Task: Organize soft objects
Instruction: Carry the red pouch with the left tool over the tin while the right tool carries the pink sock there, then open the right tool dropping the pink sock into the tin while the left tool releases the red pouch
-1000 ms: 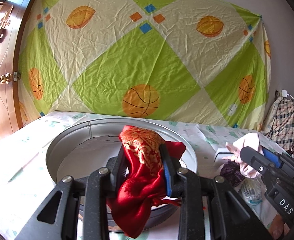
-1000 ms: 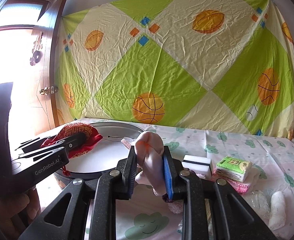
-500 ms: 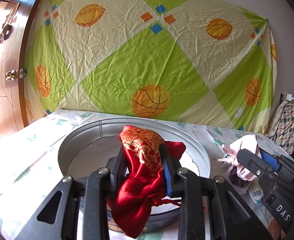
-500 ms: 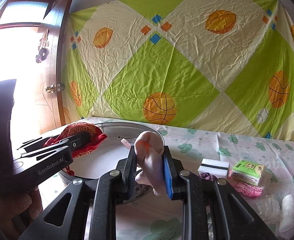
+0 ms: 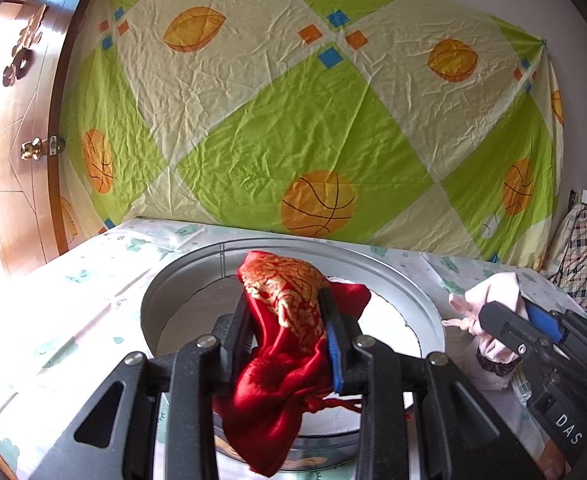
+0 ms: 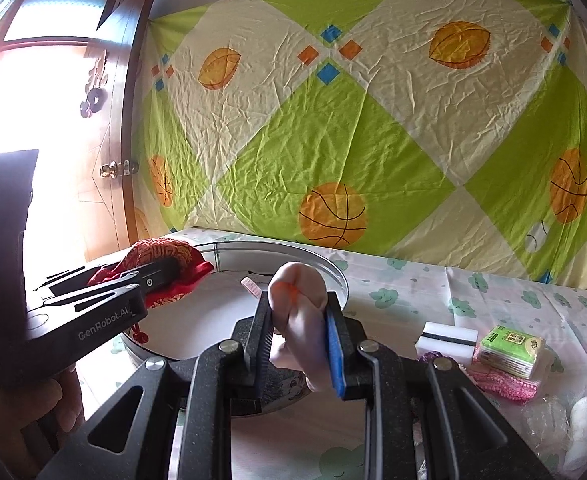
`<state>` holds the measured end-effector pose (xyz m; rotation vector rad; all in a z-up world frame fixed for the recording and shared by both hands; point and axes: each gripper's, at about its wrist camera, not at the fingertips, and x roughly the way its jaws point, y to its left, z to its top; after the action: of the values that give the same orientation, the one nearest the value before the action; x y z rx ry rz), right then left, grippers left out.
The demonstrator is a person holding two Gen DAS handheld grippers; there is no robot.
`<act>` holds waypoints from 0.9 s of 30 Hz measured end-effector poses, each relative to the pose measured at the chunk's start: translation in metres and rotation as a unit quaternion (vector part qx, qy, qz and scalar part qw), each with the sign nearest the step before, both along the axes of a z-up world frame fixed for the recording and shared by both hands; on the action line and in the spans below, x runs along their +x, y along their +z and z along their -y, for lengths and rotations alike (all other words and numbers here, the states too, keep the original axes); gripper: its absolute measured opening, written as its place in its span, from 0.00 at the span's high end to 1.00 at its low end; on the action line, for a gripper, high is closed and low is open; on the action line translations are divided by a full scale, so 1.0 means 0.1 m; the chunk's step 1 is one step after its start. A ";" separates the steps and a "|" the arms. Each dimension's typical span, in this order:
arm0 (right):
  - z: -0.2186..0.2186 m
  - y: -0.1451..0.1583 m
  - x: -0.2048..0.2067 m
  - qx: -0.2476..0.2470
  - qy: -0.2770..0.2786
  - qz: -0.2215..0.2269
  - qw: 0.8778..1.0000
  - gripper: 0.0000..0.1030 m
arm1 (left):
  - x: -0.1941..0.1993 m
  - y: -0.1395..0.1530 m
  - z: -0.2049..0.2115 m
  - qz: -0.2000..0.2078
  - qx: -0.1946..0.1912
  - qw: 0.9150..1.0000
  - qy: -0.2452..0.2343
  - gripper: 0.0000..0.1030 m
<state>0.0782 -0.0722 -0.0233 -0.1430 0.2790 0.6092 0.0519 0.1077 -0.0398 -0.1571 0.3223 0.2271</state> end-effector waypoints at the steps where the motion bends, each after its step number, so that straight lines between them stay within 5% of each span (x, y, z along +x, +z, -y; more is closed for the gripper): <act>1: -0.01 0.01 0.01 0.000 0.002 0.000 1.000 0.75 | 0.01 0.01 -0.02 -0.003 0.000 1.000 -0.001 0.71; 7: -0.16 0.19 0.13 -0.010 0.019 -0.003 1.000 0.75 | 0.16 0.10 -0.21 -0.029 -0.007 1.000 -0.010 0.71; 14: -0.41 0.33 0.56 -0.025 0.039 -0.045 0.998 0.75 | 0.59 0.10 -0.48 -0.104 -0.021 0.994 -0.038 0.71; 22: -0.71 0.17 1.24 -0.050 0.046 -0.145 0.987 0.75 | 0.94 0.11 -0.75 -0.161 -0.030 0.986 -0.041 0.71; 27: -0.85 0.03 1.46 -0.080 0.040 -0.163 0.983 0.75 | 1.09 0.12 -0.79 -0.187 -0.004 0.982 -0.029 0.71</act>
<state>0.2243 0.0132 -0.0202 -0.2093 0.6429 0.6889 0.1612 0.1869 -0.0278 -0.1117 0.7019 0.1960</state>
